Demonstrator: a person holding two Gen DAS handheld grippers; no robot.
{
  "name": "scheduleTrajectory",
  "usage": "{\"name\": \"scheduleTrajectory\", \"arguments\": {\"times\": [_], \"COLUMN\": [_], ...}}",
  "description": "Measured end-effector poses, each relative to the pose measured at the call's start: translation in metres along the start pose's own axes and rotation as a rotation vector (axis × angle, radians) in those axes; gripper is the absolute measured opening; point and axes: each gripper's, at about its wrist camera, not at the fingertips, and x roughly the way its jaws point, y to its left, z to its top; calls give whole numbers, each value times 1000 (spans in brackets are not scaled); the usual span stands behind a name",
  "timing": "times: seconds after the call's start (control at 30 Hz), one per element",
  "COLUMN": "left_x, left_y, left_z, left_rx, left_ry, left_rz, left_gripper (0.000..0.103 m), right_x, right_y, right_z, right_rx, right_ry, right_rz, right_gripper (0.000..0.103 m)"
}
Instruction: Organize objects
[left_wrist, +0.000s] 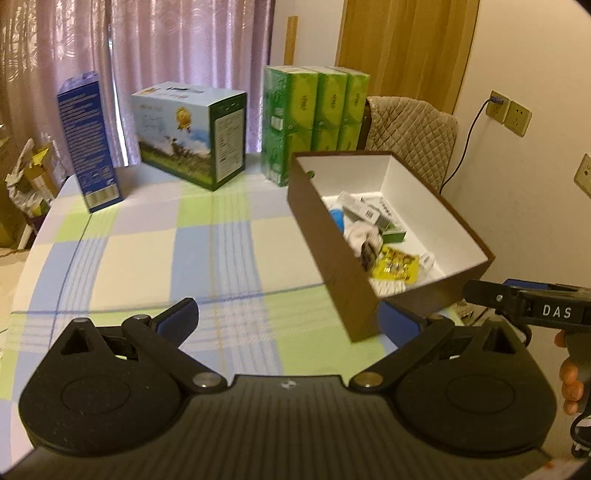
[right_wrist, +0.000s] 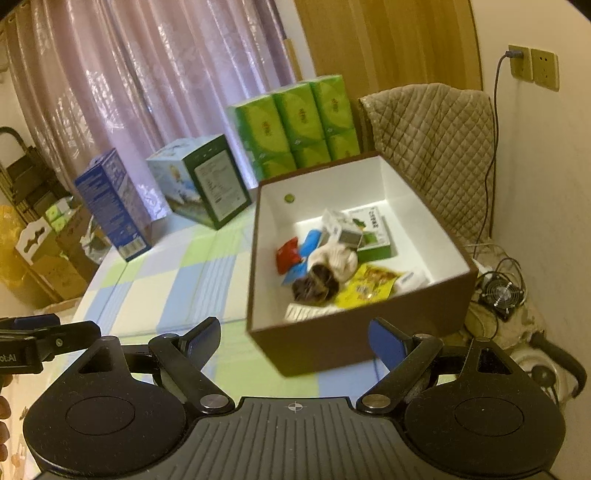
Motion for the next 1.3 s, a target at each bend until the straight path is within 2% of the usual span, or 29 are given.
{"name": "scheduleTrajectory", "arguments": {"times": [0.27,0.8,1.3], "left_x": [-33,-65,-79], "left_y": [27,72,86], "left_z": [-38,-102,-129], "left_rx": [-19,-76,-101], "left_ry": [34,103,134], "left_rz": [5,44,53], "left_gripper": [102,102,102], "right_x": [-14,-24,-24], "right_y": [37,105,130], "right_z": [-37,-95,-127], "right_rx": [-30,-126,-170], "right_ry": [35,111,168], "right_rz": [7,58,65], "right_gripper": [85,85,85]}}
